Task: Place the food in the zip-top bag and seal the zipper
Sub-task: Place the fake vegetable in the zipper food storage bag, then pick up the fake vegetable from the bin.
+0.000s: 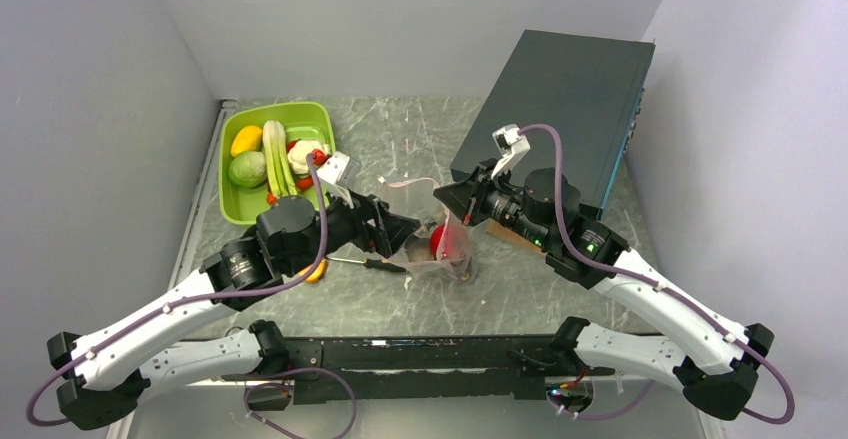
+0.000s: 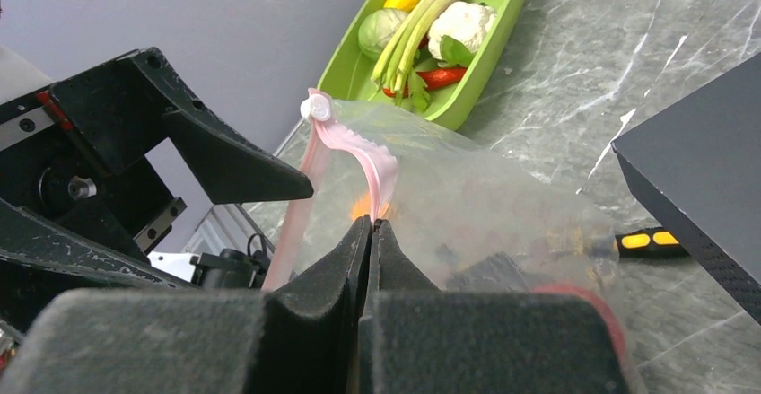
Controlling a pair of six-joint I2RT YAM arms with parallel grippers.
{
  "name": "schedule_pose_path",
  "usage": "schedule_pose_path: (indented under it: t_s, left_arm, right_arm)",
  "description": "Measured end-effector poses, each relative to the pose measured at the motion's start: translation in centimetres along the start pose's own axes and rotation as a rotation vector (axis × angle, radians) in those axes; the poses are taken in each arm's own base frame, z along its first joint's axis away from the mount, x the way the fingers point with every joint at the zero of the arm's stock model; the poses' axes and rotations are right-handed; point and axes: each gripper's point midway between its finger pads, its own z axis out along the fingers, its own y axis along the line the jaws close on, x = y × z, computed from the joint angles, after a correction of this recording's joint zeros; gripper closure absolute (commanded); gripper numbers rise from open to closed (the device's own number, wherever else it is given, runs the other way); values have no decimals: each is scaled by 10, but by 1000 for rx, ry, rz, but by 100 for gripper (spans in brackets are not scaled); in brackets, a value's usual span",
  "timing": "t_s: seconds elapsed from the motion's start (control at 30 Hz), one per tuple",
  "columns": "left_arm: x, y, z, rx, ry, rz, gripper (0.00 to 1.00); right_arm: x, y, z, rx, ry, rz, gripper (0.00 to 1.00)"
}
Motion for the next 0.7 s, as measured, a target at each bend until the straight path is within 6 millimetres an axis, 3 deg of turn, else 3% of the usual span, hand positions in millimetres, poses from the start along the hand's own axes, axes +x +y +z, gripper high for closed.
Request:
schedule_pose_path:
  t_s: [0.27, 0.43, 0.7]
  left_arm:
    - [0, 11, -17, -65, 28, 3, 4]
    - [-14, 21, -39, -130, 4, 8, 1]
    - [-12, 59, -76, -312, -2, 14, 0]
  right_arm:
    - [0, 0, -1, 0, 0, 0, 100]
    - [0, 0, -1, 0, 0, 0, 100]
    - [3, -3, -2, 2, 2, -19, 100]
